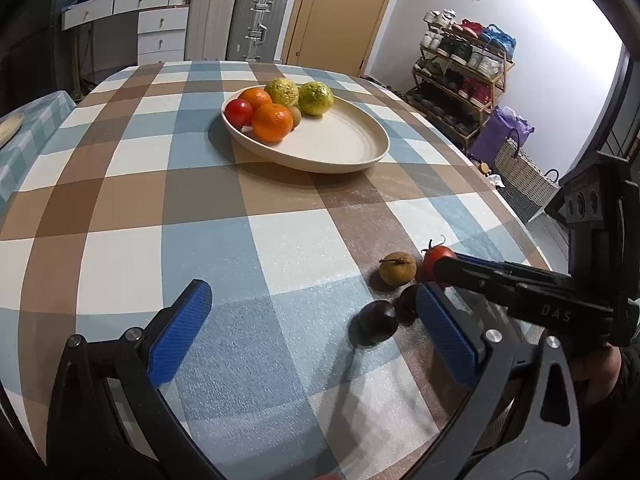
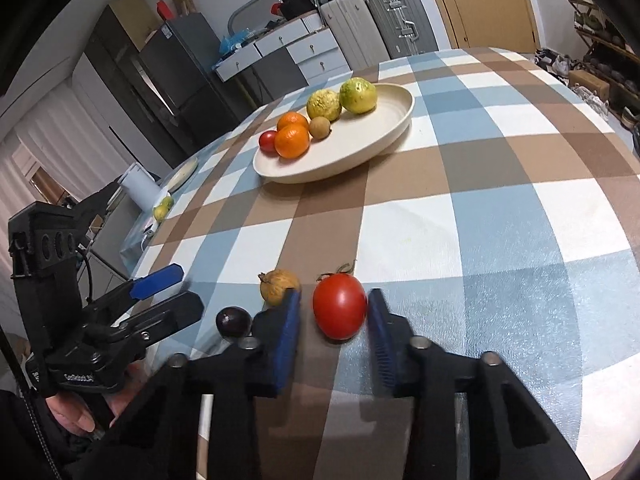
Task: Organize fruits
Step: 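Grasp the large red tomato with the right gripper while the left gripper grasps a plum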
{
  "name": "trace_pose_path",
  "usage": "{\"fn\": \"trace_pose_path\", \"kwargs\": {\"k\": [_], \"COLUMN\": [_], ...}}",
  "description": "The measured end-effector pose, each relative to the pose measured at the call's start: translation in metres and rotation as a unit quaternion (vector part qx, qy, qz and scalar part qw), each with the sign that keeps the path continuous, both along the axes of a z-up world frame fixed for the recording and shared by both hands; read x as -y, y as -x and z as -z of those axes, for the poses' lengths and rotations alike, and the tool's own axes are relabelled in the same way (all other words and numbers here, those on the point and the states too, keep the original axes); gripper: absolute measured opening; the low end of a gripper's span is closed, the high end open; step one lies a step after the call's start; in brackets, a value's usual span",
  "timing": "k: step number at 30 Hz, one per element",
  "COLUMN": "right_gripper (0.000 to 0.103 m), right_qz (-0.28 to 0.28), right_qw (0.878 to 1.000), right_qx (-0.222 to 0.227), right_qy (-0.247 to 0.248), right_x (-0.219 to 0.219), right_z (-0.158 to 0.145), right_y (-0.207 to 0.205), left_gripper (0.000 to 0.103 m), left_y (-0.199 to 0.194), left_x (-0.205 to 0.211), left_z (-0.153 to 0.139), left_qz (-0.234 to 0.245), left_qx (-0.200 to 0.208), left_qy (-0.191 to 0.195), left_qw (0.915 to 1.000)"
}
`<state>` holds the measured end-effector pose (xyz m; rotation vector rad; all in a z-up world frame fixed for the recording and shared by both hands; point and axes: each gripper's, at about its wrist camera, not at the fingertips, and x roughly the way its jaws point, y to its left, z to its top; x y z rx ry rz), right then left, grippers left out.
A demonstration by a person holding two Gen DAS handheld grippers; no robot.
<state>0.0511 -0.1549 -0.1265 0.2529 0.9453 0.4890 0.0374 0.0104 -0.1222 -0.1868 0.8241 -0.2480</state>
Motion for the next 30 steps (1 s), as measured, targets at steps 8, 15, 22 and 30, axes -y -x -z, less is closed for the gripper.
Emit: {"fn": "trace_pose_path", "kwargs": {"k": [8,15,22,30], "right_gripper": [0.028,0.028,0.028,0.028], "right_qz": [0.01,0.011,0.004,0.007], "right_qw": [1.0,1.0,0.999,0.999], "right_qx": [0.007,0.009,0.019,0.019], "right_qy": [-0.02,-0.028,-0.035,-0.039], "right_x": [0.012,0.016,0.016,0.018], "right_z": [-0.001,-0.001,-0.004,-0.003], "right_y": [0.003,0.005,0.009,0.009], "left_gripper": [0.102,0.101,0.064,0.023], "left_y": [0.0,0.004,0.004,0.005], "left_x": [0.008,0.016,0.02,0.025], "left_z": [0.004,0.004,0.006,0.008], "left_qz": [0.029,0.055,0.083,0.109], "left_qx": [-0.011,-0.008,-0.014,-0.02], "left_qy": [0.013,0.015,0.023,0.029], "left_qw": [0.9994,0.9983,0.9962,0.9934]}}
